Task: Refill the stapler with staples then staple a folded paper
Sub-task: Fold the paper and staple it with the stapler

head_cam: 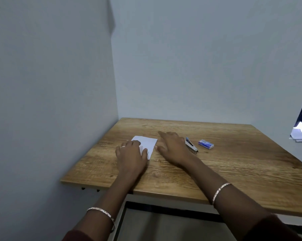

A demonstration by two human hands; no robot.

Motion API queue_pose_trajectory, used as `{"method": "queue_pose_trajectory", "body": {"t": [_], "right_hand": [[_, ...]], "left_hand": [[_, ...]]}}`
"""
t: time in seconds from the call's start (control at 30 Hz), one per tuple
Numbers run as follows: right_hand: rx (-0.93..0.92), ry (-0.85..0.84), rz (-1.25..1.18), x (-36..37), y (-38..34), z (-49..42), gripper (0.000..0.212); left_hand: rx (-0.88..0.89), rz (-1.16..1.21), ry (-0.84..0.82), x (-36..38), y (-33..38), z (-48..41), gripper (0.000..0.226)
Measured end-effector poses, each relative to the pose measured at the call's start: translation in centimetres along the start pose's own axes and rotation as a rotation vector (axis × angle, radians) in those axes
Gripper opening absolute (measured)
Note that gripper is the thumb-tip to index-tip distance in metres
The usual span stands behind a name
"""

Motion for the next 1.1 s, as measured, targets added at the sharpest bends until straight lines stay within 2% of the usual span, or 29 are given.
{"method": "queue_pose_trajectory", "body": {"t": [0.13, 0.3, 0.63, 0.7, 0.73, 0.8, 0.9, 0.97, 1.03, 1.1], "right_hand": [[0.067, -0.115, 0.011, 1.6, -0.2, -2.4, 0.069], [0.082, -0.186, 0.137, 3.1, 0.0, -4.7, 0.071], [-0.034, -0.150, 0.177, 3.8, -0.8, -5.3, 0.026], [-0.046, -0.100, 0.065, 3.8, -1.1, -5.0, 0.021], [-0.019, -0.073, -0.040, 3.7, -1.0, -5.0, 0.028], [0.106, 0.004, -0.354, 3.4, -0.9, -4.9, 0.048], [0.371, 0.125, -0.866, 3.2, -0.4, -4.6, 0.068], [0.484, 0.136, -1.034, 3.4, -0.5, -4.3, 0.078], [0.535, 0.151, -1.069, 3.5, -0.4, -4.2, 0.075], [0.530, 0.170, -1.075, 3.6, -0.4, -4.2, 0.055]], "left_hand": [[-0.145, 0.080, -0.017, 0.1, -1.2, -0.1, 0.050], [-0.154, -0.070, -0.174, 0.8, -1.3, -0.2, 0.056], [-0.162, -0.076, -0.202, 1.0, -1.5, -0.3, 0.059], [-0.162, -0.075, -0.202, 0.9, -1.5, -0.4, 0.058], [-0.161, -0.077, -0.202, 0.9, -1.5, -0.4, 0.058], [-0.166, -0.072, -0.198, 0.8, -1.5, -0.3, 0.059], [-0.174, -0.056, -0.184, 0.8, -1.5, -0.3, 0.059], [-0.180, -0.055, -0.180, 0.9, -1.5, -0.3, 0.060], [-0.185, -0.046, -0.171, 0.9, -1.6, -0.2, 0.061], [-0.191, -0.009, -0.139, 0.8, -1.6, -0.2, 0.058]]}}
Point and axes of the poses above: each hand's wrist, its own z-axis away from the middle knuckle, its own x-axis out of the palm, y = z × x, the point moved 2 cm from there along -z, towards the middle knuckle, and after that the axes turned 5 degrees about y, right-handed, at the moved point
